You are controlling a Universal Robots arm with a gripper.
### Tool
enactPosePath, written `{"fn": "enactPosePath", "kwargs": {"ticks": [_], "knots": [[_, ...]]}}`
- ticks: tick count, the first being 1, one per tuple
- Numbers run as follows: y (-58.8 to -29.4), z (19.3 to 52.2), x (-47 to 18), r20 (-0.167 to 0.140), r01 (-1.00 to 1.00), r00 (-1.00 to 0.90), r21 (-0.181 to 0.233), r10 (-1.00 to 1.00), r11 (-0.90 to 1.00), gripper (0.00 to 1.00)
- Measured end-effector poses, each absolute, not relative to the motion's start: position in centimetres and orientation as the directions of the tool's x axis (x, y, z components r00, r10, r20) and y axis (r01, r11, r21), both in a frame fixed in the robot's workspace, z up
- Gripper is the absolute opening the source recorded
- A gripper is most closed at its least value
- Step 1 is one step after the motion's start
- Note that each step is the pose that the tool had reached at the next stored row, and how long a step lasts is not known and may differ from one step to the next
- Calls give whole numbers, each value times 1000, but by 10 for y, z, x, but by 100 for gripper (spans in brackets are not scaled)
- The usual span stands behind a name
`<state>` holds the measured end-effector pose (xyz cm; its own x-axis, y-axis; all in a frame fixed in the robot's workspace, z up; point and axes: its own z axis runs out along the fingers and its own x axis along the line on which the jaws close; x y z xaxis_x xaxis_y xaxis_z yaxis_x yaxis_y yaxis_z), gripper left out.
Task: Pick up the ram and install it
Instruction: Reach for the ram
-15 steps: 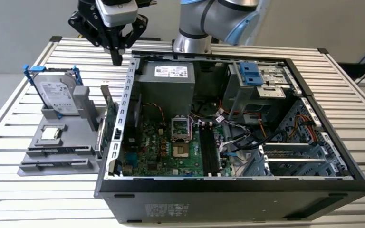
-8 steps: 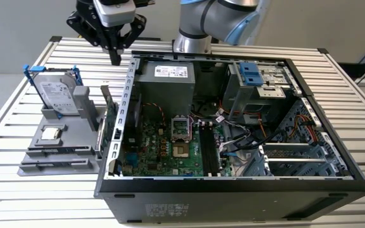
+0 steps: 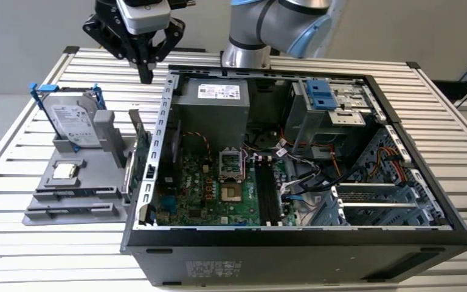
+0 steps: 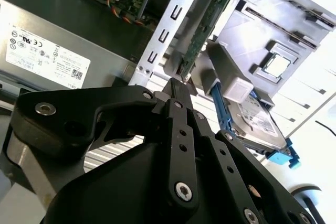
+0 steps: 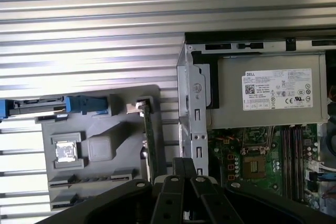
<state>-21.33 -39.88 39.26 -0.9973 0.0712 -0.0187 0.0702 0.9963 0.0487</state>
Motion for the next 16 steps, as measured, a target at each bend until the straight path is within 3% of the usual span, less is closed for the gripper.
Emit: {"fn": "enactPosePath", "kwargs": {"ticks": [16], "knots": [[-399,393,-220,-19,70,-997,49,71,996,0]]}}
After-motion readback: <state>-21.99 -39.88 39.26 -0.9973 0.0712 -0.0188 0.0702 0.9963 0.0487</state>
